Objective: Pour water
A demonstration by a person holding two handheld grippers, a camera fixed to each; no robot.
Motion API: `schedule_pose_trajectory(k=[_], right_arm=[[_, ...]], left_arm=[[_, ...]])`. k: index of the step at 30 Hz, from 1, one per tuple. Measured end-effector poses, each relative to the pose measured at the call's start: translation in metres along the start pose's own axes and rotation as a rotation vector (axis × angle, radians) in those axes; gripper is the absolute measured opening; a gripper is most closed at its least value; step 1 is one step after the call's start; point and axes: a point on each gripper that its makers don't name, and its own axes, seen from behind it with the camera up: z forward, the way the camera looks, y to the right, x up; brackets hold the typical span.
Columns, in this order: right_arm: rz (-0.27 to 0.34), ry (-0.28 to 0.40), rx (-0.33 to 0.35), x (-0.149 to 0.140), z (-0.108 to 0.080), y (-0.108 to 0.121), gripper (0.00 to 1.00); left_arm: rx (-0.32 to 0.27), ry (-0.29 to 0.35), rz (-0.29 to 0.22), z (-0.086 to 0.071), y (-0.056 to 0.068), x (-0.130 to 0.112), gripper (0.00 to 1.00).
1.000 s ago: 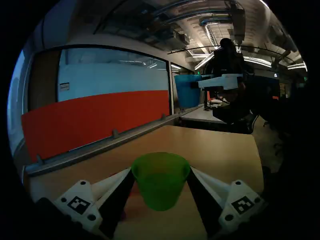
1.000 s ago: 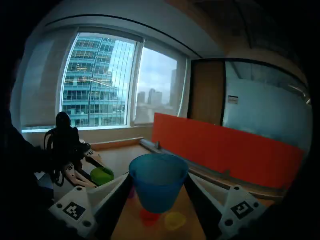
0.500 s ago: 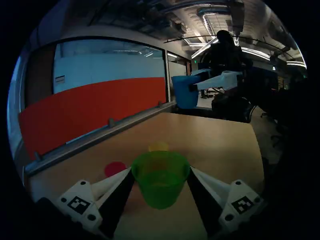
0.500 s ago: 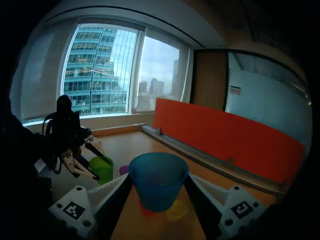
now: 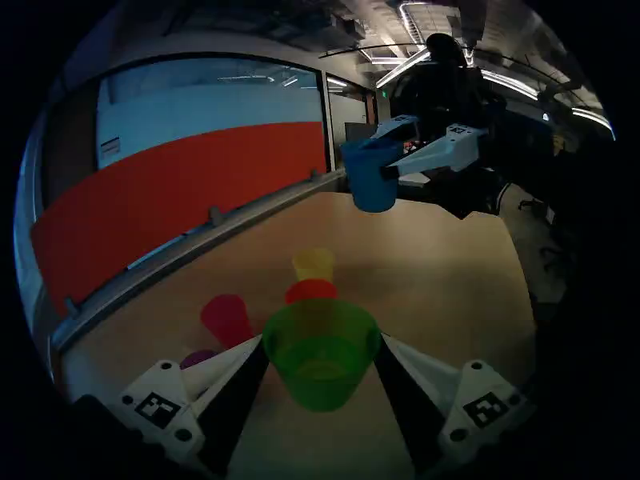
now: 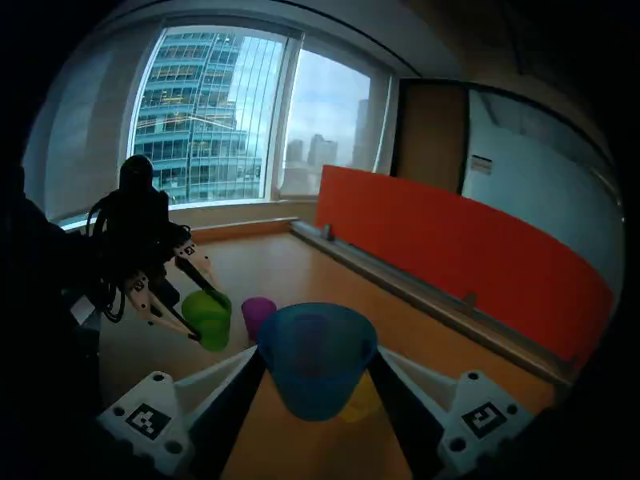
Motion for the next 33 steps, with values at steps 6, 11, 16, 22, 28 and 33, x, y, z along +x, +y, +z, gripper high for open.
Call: schedule_pose_trajectory(k=[6, 11, 16, 22, 28, 33], right_arm=[[0.014, -0.035, 0.013, -0.020, 0.006, -0.001, 0.91], [0.018, -0.077, 0.031, -0.040, 0.013, -0.003, 0.91], [-0.006, -0.126, 0.029, -0.063, 0.020, -0.004, 0.91], [-0.017, -0.169, 0.043, -0.086, 0.028, -0.009, 0.91], [-0.018, -0.202, 0.048, -0.103, 0.033, -0.012, 0.91], [-0.012, -0.209, 0.051, -0.110, 0.037, -0.014, 0.91]], left_arm=[[-0.012, -0.046, -0.005, 0.006, 0.001, -0.014, 0.87], [-0.022, -0.080, -0.007, 0.011, 0.003, -0.025, 0.87], [-0.034, -0.118, -0.008, 0.015, 0.005, -0.036, 0.87], [-0.051, -0.153, -0.012, 0.020, 0.006, -0.046, 0.87], [-0.065, -0.182, -0.010, 0.024, 0.007, -0.053, 0.87], [-0.070, -0.204, -0.015, 0.029, 0.005, -0.062, 0.87]])
